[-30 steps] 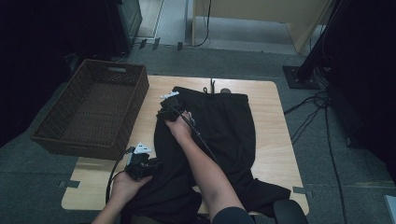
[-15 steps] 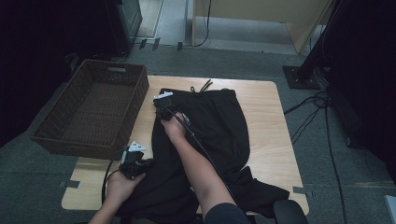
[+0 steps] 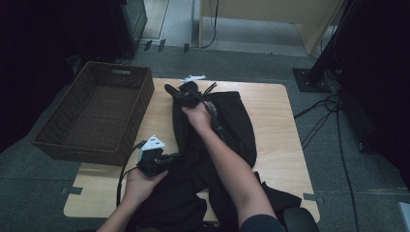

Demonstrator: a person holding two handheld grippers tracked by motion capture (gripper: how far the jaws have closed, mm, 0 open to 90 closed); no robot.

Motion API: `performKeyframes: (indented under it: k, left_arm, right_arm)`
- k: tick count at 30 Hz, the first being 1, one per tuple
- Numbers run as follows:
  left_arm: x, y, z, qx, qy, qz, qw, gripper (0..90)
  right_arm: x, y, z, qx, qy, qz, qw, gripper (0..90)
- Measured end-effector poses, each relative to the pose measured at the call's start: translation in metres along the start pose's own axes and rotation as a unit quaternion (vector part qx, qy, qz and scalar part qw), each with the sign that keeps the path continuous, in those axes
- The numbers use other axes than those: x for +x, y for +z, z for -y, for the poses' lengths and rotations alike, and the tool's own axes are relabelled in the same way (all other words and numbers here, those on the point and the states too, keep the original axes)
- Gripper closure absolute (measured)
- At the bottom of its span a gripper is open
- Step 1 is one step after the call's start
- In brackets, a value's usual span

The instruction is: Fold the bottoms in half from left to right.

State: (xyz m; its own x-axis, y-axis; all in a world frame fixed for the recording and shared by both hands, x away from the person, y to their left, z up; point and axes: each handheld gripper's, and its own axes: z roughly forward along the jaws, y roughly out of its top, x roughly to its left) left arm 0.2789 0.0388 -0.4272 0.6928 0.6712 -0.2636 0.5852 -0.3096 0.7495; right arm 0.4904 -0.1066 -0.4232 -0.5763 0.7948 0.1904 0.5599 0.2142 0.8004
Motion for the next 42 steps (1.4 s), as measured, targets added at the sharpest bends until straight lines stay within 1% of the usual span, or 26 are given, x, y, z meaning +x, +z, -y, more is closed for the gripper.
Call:
performKeyframes:
  k: [1,2,3,4,5,6,8,10,11,12,13,16,17,19,21,22,23,24,25,27,30,32,34,35,38,42]
  left_arm:
    - [-0.01,0.005,-0.011,-0.003,0.015,0.005,0.9999,89.9]
    - [-0.016,0.008,-0.017,-0.003,0.023,0.008,0.9997,89.9]
    - [-0.025,0.016,-0.025,-0.001,0.032,0.014,0.9994,89.8]
    - [-0.03,0.022,-0.03,0.001,0.037,0.018,0.9992,89.8]
    - [-0.036,0.031,-0.034,0.006,0.039,0.023,0.999,89.7]
    - [-0.042,0.041,-0.037,0.01,0.038,0.031,0.9987,89.5]
    - [-0.051,0.062,-0.039,0.027,0.037,0.041,0.9981,89.2]
    - [-0.057,0.085,-0.034,0.053,0.043,0.037,0.997,89.0]
    - [-0.058,0.096,-0.03,0.066,0.042,0.035,0.9964,89.0]
    - [-0.058,0.108,-0.025,0.084,0.039,0.035,0.9951,89.0]
    - [-0.058,0.114,-0.022,0.093,0.038,0.035,0.9943,88.9]
    - [-0.055,0.128,-0.012,0.116,0.04,0.025,0.9921,88.8]
    - [-0.053,0.131,-0.01,0.125,0.042,0.022,0.991,88.8]
    - [-0.049,0.136,-0.004,0.138,0.053,0.007,0.989,88.8]
    - [-0.043,0.138,0.0,0.146,0.049,0.0,0.9881,88.8]
    - [-0.038,0.136,0.002,0.137,0.04,0.006,0.9897,88.9]
    - [-0.034,0.135,0.002,0.136,0.035,0.006,0.9901,89.0]
    - [-0.032,0.133,0.003,0.135,0.033,0.002,0.9903,89.1]
    - [-0.029,0.131,0.003,0.135,0.036,-0.003,0.9902,89.1]
    - [-0.022,0.125,0.004,0.134,0.038,-0.013,0.9901,89.1]
    - [-0.005,0.112,0.009,0.131,0.029,-0.023,0.9908,89.1]
    - [0.008,0.101,0.012,0.131,0.024,-0.034,0.9905,89.1]
    - [0.021,0.09,0.015,0.129,0.023,-0.051,0.9901,89.1]
    - [0.029,0.084,0.016,0.131,0.021,-0.058,0.9895,89.1]
    - [0.052,0.066,0.02,0.136,0.013,-0.084,0.987,89.1]
    - [0.079,0.044,0.026,0.137,-0.013,-0.109,0.9844,89.1]
  right_arm:
    - [-0.009,-0.012,-0.001,-0.007,0.005,0.006,0.9999,86.1]
    - [-0.022,-0.027,0.0,-0.018,0.014,0.011,0.9997,86.1]
    - [-0.03,-0.035,0.001,-0.026,0.02,0.015,0.9994,86.0]
    - [-0.044,-0.049,0.004,-0.029,0.024,0.026,0.999,85.9]
    - [-0.053,-0.055,0.007,-0.03,0.027,0.035,0.9986,85.8]
    - [-0.064,-0.063,0.012,-0.032,0.036,0.046,0.9978,85.8]
    - [-0.085,-0.076,0.025,-0.025,0.049,0.066,0.9963,85.5]
    - [-0.104,-0.081,0.041,-0.008,0.061,0.085,0.9945,85.2]
    - [-0.112,-0.081,0.05,0.004,0.065,0.095,0.9933,85.0]
    - [-0.12,-0.08,0.059,0.015,0.071,0.104,0.9919,84.9]
    - [-0.129,-0.077,0.069,0.029,0.081,0.112,0.99,84.8]
    - [-0.14,-0.07,0.089,0.056,0.099,0.119,0.9863,84.3]
    - [-0.141,-0.068,0.094,0.056,0.102,0.12,0.9859,84.2]
    - [-0.143,-0.063,0.101,0.062,0.107,0.119,0.9851,84.1]
    - [-0.142,-0.059,0.104,0.066,0.103,0.122,0.9849,84.0]
    - [-0.14,-0.056,0.105,0.068,0.101,0.125,0.9847,84.0]
    - [-0.138,-0.053,0.106,0.068,0.096,0.129,0.9847,84.0]
    - [-0.136,-0.051,0.105,0.069,0.093,0.133,0.9844,84.0]
    - [-0.135,-0.049,0.105,0.067,0.091,0.135,0.9844,83.9]
    - [-0.132,-0.045,0.104,0.062,0.097,0.138,0.9838,83.8]
    - [-0.125,-0.037,0.101,0.06,0.1,0.142,0.983,83.7]
    - [-0.119,-0.03,0.097,0.062,0.098,0.14,0.9833,83.3]
    - [-0.111,-0.023,0.093,0.065,0.093,0.139,0.9837,82.9]
    - [-0.106,-0.019,0.091,0.066,0.09,0.138,0.9842,82.8]
    - [-0.092,-0.005,0.086,0.06,0.094,0.132,0.985,82.6]
    - [-0.07,0.013,0.08,0.051,0.098,0.122,0.9863,82.2]
